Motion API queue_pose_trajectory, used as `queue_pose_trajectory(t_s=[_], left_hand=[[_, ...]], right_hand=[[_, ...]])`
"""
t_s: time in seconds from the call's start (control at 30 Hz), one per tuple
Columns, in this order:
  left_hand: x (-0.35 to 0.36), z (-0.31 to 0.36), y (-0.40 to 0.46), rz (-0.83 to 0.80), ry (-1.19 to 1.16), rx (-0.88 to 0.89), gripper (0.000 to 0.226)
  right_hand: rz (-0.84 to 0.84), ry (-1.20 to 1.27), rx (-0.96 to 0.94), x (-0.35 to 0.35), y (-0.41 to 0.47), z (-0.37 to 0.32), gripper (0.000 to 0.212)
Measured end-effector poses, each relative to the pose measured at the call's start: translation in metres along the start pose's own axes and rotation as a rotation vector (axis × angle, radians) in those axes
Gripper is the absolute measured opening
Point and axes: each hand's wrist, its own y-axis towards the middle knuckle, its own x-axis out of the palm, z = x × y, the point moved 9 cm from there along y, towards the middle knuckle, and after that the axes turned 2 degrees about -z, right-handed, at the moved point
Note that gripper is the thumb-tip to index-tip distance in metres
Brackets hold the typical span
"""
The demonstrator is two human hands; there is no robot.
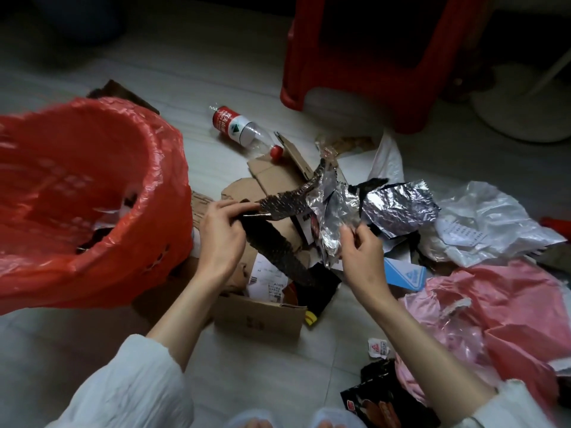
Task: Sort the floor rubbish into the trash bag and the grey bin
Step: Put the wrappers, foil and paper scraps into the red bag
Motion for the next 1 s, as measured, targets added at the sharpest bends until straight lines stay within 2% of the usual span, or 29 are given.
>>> queue_pose_trajectory(t_s=[0.13, 0.27, 0.37, 0.43, 0.57, 0.67, 0.73, 0.83, 0.87, 0.93, 1.0], left_hand=[[-0.013, 0.016, 0.000, 0.007, -0.015, 0.026, 0.050], [-0.045, 0.058, 0.004, 0.026, -0.236, 0.062, 0.031], [-0.106, 0.088, 0.001, 0.231, -0.349, 0.186, 0.025], [-0.152, 0.095, -0.004, 0.388, -0.354, 0.248, 0.032], [-0.229, 0.070, -0.017, 0.665, -0.336, 0.185, 0.039], [-0.256, 0.027, -0.022, 0.767, -0.222, 0.084, 0.036], [-0.258, -0.015, -0.021, 0.690, -0.125, -0.032, 0.034], [-0.229, -0.080, -0.011, 0.330, 0.167, -0.192, 0.039], [-0.224, -0.097, -0.010, 0.257, 0.260, -0.213, 0.040], [-0.226, -0.110, -0.011, 0.252, 0.299, -0.212, 0.043], [-0.229, -0.100, -0.010, 0.284, 0.289, -0.137, 0.045]], right_hand=[[-0.039, 0.018, -0.086, 0.006, 0.001, -0.037, 0.026], [-0.202, -0.037, -0.285, 0.034, -0.003, -0.109, 0.026], [-0.286, -0.093, -0.453, 0.058, -0.012, -0.173, 0.033], [-0.317, -0.133, -0.581, 0.075, -0.023, -0.218, 0.033], [-0.386, -0.291, -0.794, 0.127, -0.049, -0.274, 0.038], [-0.498, -0.554, -0.882, 0.179, -0.064, -0.272, 0.047], [-0.599, -0.727, -0.915, 0.215, -0.075, -0.258, 0.046], [-0.691, -0.992, -0.967, 0.252, -0.080, -0.227, 0.045], [-0.725, -1.059, -0.967, 0.262, -0.079, -0.218, 0.046], [-0.801, -1.093, -0.928, 0.274, -0.080, -0.206, 0.053], [-0.806, -1.032, -0.914, 0.274, -0.081, -0.207, 0.057]])
